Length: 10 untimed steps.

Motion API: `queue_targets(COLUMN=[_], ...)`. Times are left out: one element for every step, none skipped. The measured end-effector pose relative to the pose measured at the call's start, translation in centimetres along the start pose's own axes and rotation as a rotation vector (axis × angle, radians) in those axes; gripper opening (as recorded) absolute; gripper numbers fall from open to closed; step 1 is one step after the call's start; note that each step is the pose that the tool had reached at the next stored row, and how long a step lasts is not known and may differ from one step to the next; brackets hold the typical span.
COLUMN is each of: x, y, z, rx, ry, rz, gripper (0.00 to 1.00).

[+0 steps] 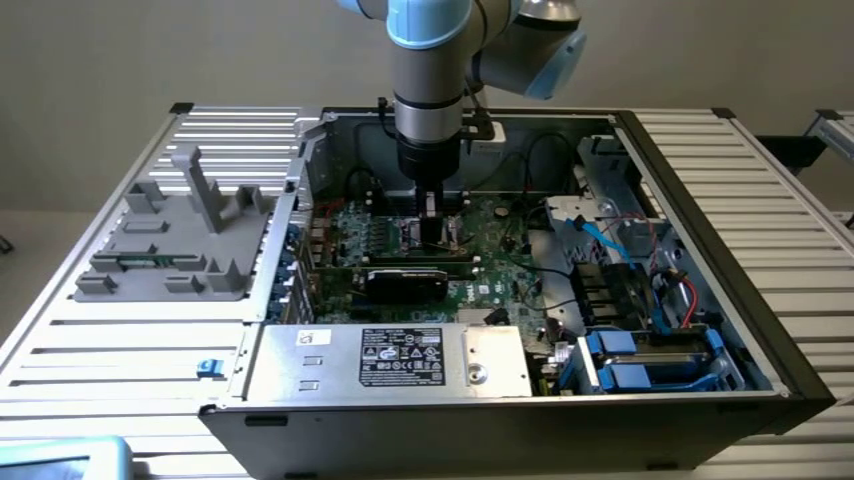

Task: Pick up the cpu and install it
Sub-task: 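Place the cpu into insertion slot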

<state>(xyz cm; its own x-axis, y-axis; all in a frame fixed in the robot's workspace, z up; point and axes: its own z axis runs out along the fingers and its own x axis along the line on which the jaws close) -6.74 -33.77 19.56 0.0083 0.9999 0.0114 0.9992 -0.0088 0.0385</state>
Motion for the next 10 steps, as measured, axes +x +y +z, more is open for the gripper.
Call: queue_targets(x=[0.00,0.06,0.07,0.09,0.09,0.09,0.10,0.10,0.10,0.10], y=[0.00,0.00,0.00,0.00,0.00,0.00,0.00,0.00,0.00,0.00], z=[0.00,0.00,0.00,0.00,0.00,0.00,0.00,0.00,0.00,0.00], rx=[-0.0001,0.0000,0.0000,0.0000,-0.0001,0.0000,0.0000,0.0000,0.0000,0.0000], ry=[0.0010,0.0019,0.0022,0.0026,0.0030,0.0031,0.0030,0.0030,0.0030,0.0030], rz=[0.000,0.000,0.000,0.000,0.000,0.000,0.000,0.000,0.000,0.000], gripper=[0.62,0.62,0.62,0.62,0.62,0.62,0.62,0.62,0.62,0.62])
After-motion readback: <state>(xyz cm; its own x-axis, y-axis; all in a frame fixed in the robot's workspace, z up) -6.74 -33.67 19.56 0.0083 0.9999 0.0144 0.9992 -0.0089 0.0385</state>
